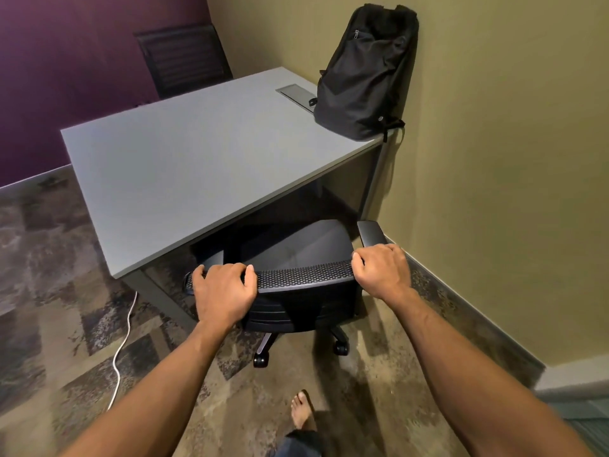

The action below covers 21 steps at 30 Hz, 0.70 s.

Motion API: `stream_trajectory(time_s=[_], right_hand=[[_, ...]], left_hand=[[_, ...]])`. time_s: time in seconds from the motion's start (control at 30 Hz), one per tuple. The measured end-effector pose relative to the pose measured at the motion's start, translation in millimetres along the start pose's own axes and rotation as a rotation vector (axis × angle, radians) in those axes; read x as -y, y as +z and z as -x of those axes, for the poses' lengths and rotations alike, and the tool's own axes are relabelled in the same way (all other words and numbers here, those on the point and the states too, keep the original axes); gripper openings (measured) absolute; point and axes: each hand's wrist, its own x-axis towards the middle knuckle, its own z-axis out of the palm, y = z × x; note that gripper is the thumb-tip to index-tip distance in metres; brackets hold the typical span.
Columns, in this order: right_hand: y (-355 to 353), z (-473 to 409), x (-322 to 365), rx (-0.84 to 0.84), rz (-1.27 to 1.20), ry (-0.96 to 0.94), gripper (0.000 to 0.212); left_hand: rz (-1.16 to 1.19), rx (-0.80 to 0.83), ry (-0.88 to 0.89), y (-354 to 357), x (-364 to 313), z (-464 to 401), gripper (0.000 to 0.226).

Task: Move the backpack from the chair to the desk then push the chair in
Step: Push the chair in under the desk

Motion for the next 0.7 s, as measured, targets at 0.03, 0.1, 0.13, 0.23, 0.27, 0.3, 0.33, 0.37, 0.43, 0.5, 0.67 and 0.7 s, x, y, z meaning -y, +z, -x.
stream_trajectory(time_s=[0.03,0.1,0.13,0.23,0.27,0.3,0.33,0.37,0.43,0.5,0.67,0.7], right_hand=[[0.8,-8.9,-4.6,0.003,-0.008,-0.007,0.037],[2.3,-26.2,-13.5,0.007,-0.025,-0.024,0.033],[3.3,-34.0,-18.2,0.008,-0.030,-0.032,0.031],[5.6,-58.8,-32.2,0.022,-0.029,-0.054,0.029],[6.1,-68.1,-36.6,0.037,-0.023,-0.062,0.029],[6.7,-78.1,-41.0,0.055,-0.015,-0.070,0.028],[7.3,-88.0,-45.4,0.070,-0.008,-0.078,0.027],[7.5,-97.3,-49.4,0.080,-0.003,-0.084,0.027],[6.8,-114.8,-56.2,0.087,0.005,-0.096,0.027],[7.6,-132.3,-64.5,0.099,0.008,-0.112,0.027],[11.1,-169.7,-81.9,0.114,-0.018,-0.146,0.026],[12.2,-176.4,-85.7,0.113,-0.030,-0.153,0.026]], left_hand=[[-0.006,0.004,-0.009,2.0,-4.4,-6.6,0.040],[-0.018,0.003,-0.027,7.5,-12.9,-19.6,0.041],[-0.023,0.000,-0.036,11.1,-16.6,-25.8,0.042],[-0.039,-0.006,-0.065,22.2,-29.0,-45.6,0.046],[-0.040,-0.002,-0.075,25.4,-33.2,-52.3,0.047],[-0.040,0.004,-0.086,28.3,-37.2,-58.9,0.047],[-0.042,0.010,-0.097,30.9,-41.0,-65.6,0.048],[-0.044,0.012,-0.106,33.2,-44.8,-72.4,0.048],[-0.050,0.011,-0.118,36.8,-53.3,-86.9,0.049],[-0.051,0.028,-0.136,40.8,-61.0,-99.8,0.049],[-0.061,0.059,-0.179,48.7,-80.7,-126.3,0.048],[-0.064,0.061,-0.187,50.0,-84.5,-130.9,0.048]])
